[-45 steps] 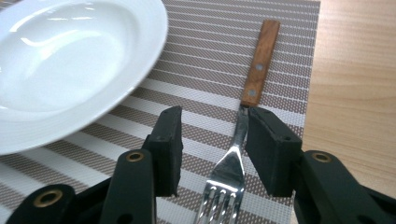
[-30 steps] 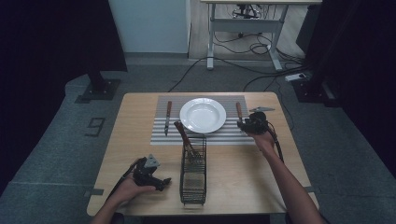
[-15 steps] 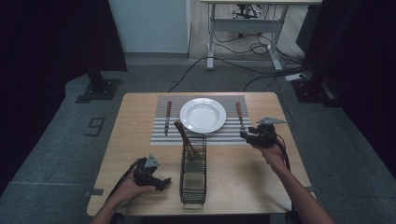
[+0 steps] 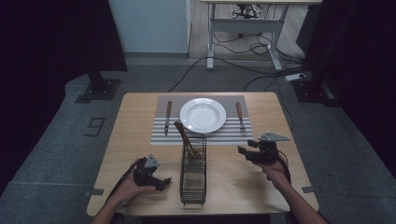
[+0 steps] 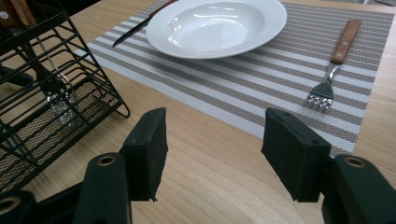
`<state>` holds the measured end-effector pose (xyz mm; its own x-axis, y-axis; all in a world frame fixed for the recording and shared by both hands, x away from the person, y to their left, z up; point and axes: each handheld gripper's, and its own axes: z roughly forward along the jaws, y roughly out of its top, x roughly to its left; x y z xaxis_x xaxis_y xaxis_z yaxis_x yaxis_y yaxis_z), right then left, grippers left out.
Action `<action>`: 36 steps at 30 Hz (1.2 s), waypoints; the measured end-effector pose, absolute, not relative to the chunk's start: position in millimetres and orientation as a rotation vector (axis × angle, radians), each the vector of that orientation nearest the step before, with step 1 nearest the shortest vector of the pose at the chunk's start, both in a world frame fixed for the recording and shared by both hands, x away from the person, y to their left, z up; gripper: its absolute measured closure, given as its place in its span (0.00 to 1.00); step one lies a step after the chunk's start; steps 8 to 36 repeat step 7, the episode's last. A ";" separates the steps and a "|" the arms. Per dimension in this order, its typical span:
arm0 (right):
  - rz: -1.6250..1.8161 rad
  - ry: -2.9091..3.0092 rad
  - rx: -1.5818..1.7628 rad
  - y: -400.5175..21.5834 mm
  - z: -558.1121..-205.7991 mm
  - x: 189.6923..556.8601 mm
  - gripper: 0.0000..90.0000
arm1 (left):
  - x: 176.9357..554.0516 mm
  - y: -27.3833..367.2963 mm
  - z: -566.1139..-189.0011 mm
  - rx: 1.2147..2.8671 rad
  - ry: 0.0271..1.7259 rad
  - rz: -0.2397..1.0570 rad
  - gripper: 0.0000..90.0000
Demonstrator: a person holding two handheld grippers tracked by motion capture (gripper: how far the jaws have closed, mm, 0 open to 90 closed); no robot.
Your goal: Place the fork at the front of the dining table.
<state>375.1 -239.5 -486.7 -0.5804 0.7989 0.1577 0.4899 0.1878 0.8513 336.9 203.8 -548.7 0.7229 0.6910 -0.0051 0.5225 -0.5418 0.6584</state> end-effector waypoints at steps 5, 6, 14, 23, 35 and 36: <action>1.332 2.147 1.224 -240.7 -488.4 376.3 0.41 | 336.9 203.9 -548.7 2.275 0.915 0.337 0.00; 1.329 2.147 1.221 -240.7 -488.7 376.3 0.41 | 336.9 203.9 -548.7 2.274 0.915 0.337 0.00; 1.323 2.144 1.217 -240.4 -489.1 376.2 0.40 | 336.9 203.9 -548.7 2.275 0.915 0.337 0.00; 1.323 2.144 1.217 -240.4 -489.1 376.2 0.40 | 336.9 203.9 -548.7 2.275 0.915 0.337 0.00; 1.323 2.144 1.217 -240.4 -489.1 376.2 0.40 | 336.9 203.9 -548.7 2.275 0.915 0.337 0.00; 1.323 2.144 1.217 -240.4 -489.1 376.2 0.40 | 336.9 203.9 -548.7 2.275 0.915 0.337 0.00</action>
